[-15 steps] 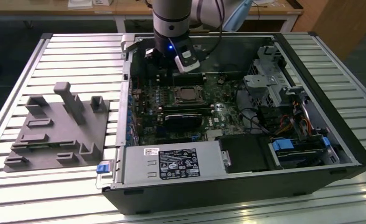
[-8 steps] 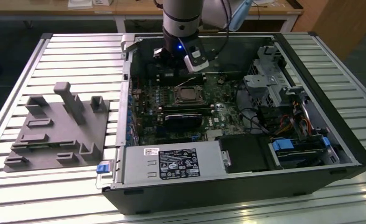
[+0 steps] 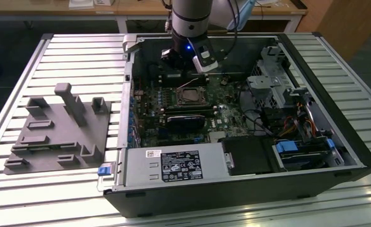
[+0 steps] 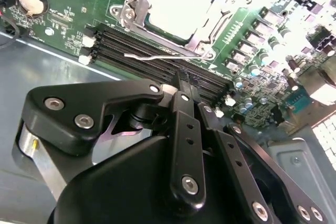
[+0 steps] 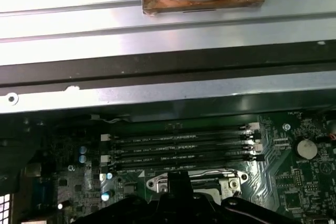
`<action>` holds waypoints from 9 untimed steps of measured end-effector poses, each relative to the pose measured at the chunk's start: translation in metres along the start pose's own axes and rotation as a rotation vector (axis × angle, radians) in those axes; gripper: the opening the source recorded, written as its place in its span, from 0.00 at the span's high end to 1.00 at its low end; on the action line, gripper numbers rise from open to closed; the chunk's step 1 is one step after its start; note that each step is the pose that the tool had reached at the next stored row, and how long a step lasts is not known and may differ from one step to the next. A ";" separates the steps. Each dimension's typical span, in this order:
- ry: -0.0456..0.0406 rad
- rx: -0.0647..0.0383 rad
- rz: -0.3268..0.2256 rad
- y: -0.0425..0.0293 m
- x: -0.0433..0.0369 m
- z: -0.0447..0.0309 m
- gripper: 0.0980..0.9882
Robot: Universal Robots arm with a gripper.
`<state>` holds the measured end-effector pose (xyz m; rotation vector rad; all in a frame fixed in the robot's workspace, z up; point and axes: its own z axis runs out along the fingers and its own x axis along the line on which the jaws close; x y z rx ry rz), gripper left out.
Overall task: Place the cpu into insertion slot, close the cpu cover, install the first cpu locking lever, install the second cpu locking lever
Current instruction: 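Install the first cpu locking lever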
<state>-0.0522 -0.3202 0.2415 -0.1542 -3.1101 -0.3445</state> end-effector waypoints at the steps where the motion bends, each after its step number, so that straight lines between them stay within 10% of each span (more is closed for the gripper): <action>1: -0.0067 -0.001 0.000 -0.0001 0.0000 0.0005 0.99; 9: -0.0765 -0.008 -0.009 -0.0006 -0.0001 0.0023 0.99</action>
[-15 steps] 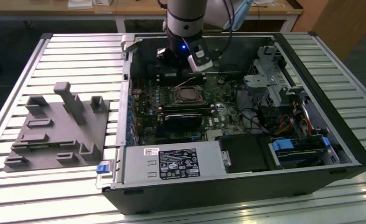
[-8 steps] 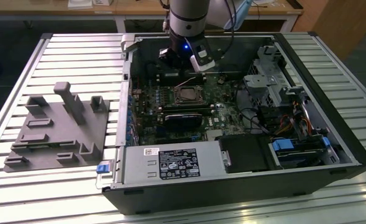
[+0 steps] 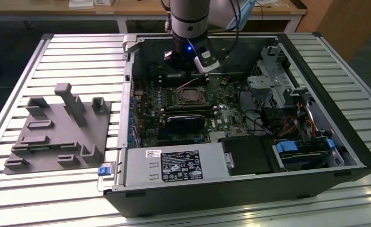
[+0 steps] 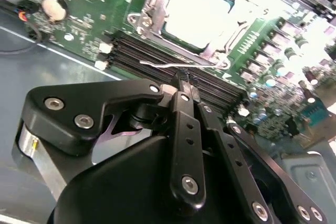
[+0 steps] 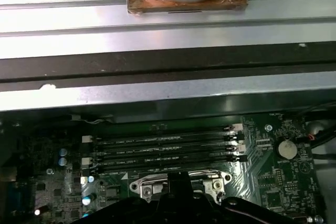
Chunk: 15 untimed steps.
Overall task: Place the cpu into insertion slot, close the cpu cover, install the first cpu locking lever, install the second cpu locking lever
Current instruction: 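Install the first cpu locking lever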
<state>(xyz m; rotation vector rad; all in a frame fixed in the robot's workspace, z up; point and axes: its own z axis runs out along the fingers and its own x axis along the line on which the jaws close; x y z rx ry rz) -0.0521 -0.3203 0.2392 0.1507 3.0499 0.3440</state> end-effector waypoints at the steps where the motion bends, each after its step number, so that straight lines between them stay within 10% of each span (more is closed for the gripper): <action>1: -0.0085 -0.001 -0.001 -0.0001 0.0000 0.0001 0.99; 5: -0.0384 -0.008 -0.004 -0.0003 0.0000 0.0008 0.99; 15: -0.0385 -0.049 0.008 -0.0034 0.0006 0.0110 0.99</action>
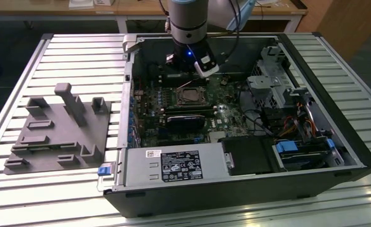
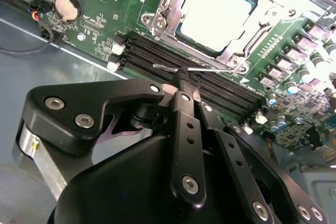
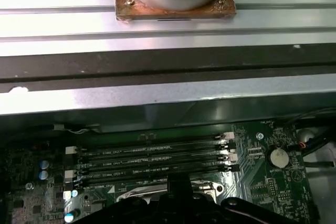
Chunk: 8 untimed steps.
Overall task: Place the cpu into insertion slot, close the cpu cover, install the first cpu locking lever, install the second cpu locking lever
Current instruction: 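Install the first cpu locking lever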
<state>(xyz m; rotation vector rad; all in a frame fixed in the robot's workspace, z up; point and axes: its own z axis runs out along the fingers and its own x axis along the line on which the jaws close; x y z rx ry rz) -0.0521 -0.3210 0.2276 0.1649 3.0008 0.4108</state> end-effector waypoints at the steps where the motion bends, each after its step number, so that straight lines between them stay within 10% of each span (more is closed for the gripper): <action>1: -0.0015 0.000 0.006 -0.0005 0.0001 0.0015 0.99; 8: -0.0322 0.010 0.113 -0.0028 0.0009 0.0094 0.99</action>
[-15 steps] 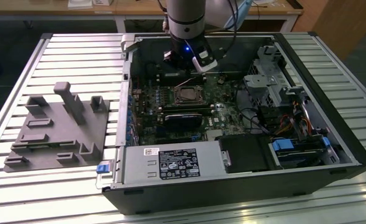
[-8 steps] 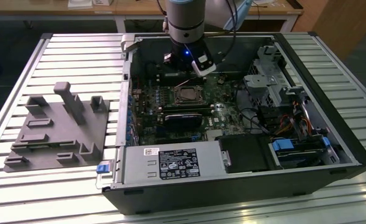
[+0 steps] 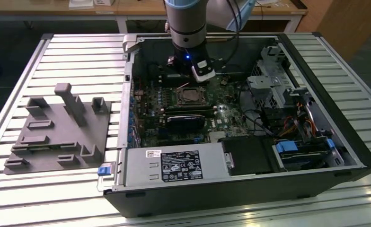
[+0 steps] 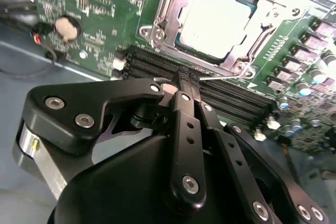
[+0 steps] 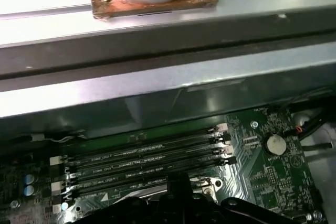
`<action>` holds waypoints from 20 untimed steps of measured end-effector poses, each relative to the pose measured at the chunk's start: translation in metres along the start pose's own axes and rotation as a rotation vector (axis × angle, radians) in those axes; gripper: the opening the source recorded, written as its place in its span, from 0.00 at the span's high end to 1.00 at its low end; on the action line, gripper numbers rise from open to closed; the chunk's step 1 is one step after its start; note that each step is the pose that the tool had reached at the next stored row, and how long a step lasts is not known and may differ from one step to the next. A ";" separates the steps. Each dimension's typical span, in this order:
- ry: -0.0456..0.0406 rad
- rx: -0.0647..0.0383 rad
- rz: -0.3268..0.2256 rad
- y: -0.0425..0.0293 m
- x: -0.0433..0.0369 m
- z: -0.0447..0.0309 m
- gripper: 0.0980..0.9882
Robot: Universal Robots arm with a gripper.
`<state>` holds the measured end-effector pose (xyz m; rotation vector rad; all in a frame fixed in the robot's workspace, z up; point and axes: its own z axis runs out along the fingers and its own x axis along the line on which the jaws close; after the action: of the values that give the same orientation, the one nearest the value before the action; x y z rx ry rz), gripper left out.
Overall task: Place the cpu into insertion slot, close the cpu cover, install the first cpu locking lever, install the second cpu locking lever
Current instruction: 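Install the first cpu locking lever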
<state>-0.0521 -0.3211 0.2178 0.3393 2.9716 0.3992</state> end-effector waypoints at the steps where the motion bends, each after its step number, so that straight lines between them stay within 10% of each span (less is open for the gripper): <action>1: -0.0029 0.001 0.010 -0.0001 0.0001 0.0008 0.99; 16: -0.0263 0.013 0.088 0.0007 0.0012 0.0068 0.99; 20: -0.0360 0.032 0.083 0.0018 0.0021 0.0083 0.99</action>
<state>-0.0525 -0.3169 0.2102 0.4701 2.9389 0.3501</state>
